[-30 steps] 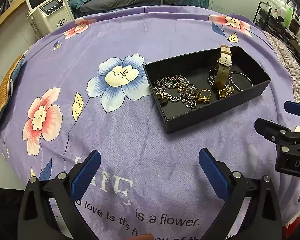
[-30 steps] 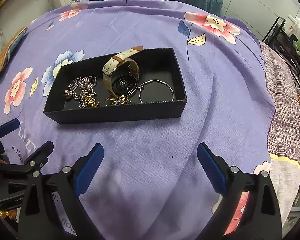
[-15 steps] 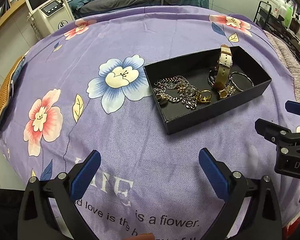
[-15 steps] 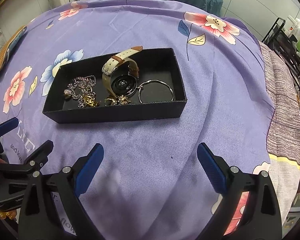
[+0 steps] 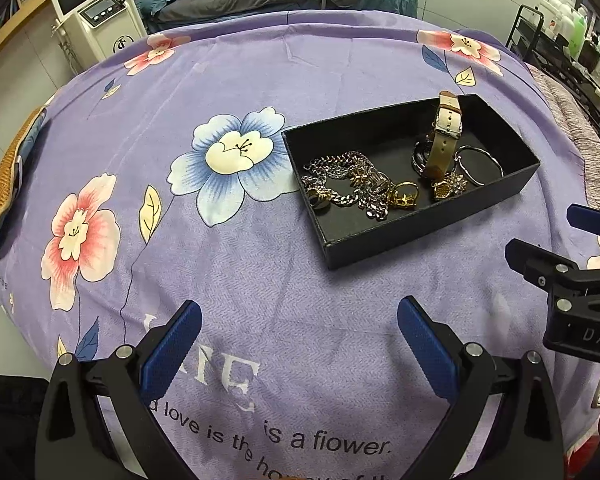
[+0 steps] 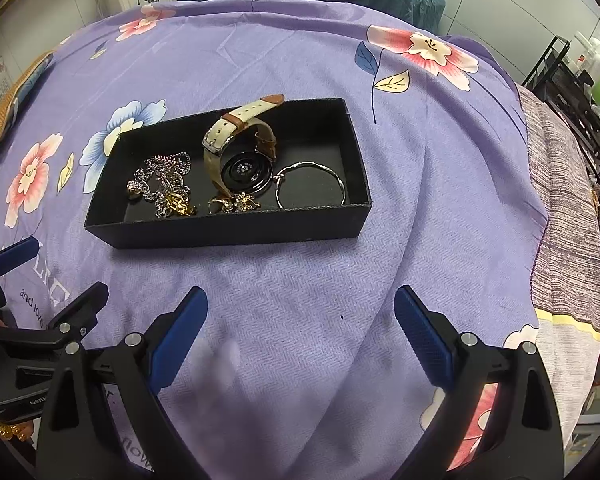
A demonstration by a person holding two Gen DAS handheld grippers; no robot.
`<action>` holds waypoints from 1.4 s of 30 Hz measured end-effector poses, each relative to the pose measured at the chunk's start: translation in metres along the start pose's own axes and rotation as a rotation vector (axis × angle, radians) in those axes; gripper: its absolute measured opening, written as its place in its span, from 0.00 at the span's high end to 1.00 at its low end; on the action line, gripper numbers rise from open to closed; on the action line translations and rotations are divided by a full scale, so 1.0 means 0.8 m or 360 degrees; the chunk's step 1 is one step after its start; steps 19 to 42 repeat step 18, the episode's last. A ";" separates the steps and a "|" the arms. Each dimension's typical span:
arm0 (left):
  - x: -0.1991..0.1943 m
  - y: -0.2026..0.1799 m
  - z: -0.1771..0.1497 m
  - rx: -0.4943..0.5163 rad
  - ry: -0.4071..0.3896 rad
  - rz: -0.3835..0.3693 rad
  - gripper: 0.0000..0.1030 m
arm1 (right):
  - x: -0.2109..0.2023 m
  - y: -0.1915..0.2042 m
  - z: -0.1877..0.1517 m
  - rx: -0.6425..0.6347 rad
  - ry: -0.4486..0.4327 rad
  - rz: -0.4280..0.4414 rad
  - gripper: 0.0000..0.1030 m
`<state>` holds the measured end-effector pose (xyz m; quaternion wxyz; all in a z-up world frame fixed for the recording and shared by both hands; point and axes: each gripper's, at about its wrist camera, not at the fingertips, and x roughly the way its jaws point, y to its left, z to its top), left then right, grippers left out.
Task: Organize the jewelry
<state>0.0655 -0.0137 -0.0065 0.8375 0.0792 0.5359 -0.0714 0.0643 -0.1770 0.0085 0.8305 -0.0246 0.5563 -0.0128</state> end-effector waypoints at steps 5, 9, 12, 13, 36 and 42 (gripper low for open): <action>0.001 0.002 0.000 -0.0023 0.0002 -0.0013 0.06 | 0.000 0.000 0.000 0.0000 -0.0002 -0.0005 0.10; 0.001 0.001 0.000 -0.0006 0.0002 -0.0013 0.06 | -0.001 0.000 0.001 0.0001 -0.0007 -0.0008 0.10; 0.002 -0.001 -0.001 -0.0003 0.0008 -0.0012 0.06 | -0.001 0.000 0.001 0.0000 -0.0006 -0.0009 0.10; 0.002 -0.001 -0.001 -0.0001 0.0006 -0.0006 0.06 | -0.001 0.000 0.001 0.0001 -0.0007 -0.0009 0.10; 0.001 -0.002 -0.002 0.0010 0.0005 0.0001 0.06 | -0.001 0.000 0.001 0.0002 -0.0007 -0.0008 0.10; 0.001 -0.002 -0.002 0.0010 0.0005 0.0001 0.06 | -0.001 0.000 0.001 0.0002 -0.0007 -0.0008 0.10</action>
